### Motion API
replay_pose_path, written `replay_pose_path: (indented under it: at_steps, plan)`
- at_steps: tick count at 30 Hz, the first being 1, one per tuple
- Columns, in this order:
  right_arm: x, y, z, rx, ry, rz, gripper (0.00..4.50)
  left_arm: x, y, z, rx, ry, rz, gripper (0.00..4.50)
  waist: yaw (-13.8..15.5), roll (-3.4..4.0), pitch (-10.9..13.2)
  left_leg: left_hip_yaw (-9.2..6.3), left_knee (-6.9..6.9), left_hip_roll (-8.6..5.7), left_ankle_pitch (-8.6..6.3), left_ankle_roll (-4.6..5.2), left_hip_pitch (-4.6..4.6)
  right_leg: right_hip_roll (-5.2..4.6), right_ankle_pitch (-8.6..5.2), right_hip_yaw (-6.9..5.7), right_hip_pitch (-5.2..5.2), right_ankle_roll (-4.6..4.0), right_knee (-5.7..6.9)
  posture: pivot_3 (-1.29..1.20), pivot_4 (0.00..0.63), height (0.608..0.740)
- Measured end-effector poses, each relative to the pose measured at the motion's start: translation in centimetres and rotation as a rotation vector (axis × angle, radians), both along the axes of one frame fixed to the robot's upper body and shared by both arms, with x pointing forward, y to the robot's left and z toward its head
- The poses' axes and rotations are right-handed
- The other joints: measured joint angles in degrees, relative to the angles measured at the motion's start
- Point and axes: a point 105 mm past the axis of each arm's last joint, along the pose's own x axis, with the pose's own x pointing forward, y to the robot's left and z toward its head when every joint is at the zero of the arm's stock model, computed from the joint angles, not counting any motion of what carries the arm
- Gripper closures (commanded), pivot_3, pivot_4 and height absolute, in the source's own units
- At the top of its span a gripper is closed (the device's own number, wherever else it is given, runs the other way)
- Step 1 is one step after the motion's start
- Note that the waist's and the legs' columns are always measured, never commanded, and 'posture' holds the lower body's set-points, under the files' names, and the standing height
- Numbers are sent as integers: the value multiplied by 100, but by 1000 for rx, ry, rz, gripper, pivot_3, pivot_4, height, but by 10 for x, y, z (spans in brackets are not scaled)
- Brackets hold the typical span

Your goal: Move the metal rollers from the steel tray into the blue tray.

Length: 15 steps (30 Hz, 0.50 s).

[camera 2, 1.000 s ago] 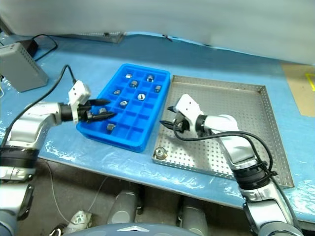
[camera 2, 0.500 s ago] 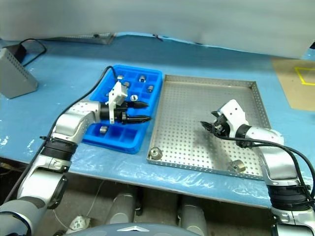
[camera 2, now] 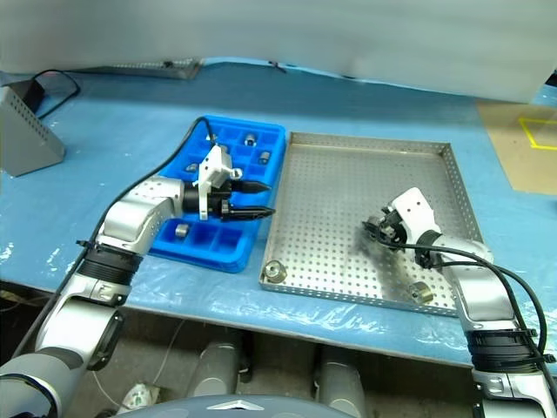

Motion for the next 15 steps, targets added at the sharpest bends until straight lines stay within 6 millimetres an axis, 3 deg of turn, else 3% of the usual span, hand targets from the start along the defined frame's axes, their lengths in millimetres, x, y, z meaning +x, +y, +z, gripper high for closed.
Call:
replay_pose_path:
  at_steps: [4, 7, 10, 15]
  plan:
    - [3, 7, -5, 14, -1, 9, 1609, 1, 0, 0, 2, 0, 4, 1151, -8, 0, 0, 0, 2, 1, 0, 0, 1, 0, 0, 0, 1, 0, 1, 69, 150, 740]
    - [3, 8, -13, 18, 16, 4, 2202, 3, 1, -2, 3, 3, 8, 1110, -6, 1, -1, 0, 4, -1, 0, 1, -1, -1, 0, 0, 1, 0, 1, 69, 150, 740]
    - [2, 10, -13, 18, 15, 17, 3236, 4, 1, -5, 4, 7, 14, 1110, -4, 1, -1, 0, 4, -1, -2, 4, -1, -1, 0, 0, 2, 0, 0, 69, 150, 740]
    - [2, 10, -13, 6, 8, 21, 3261, 6, 3, -9, 12, 8, 17, 1110, -3, 1, -1, 0, 5, 0, -2, 4, -1, -1, 0, 0, 2, 0, 0, 72, 150, 740]
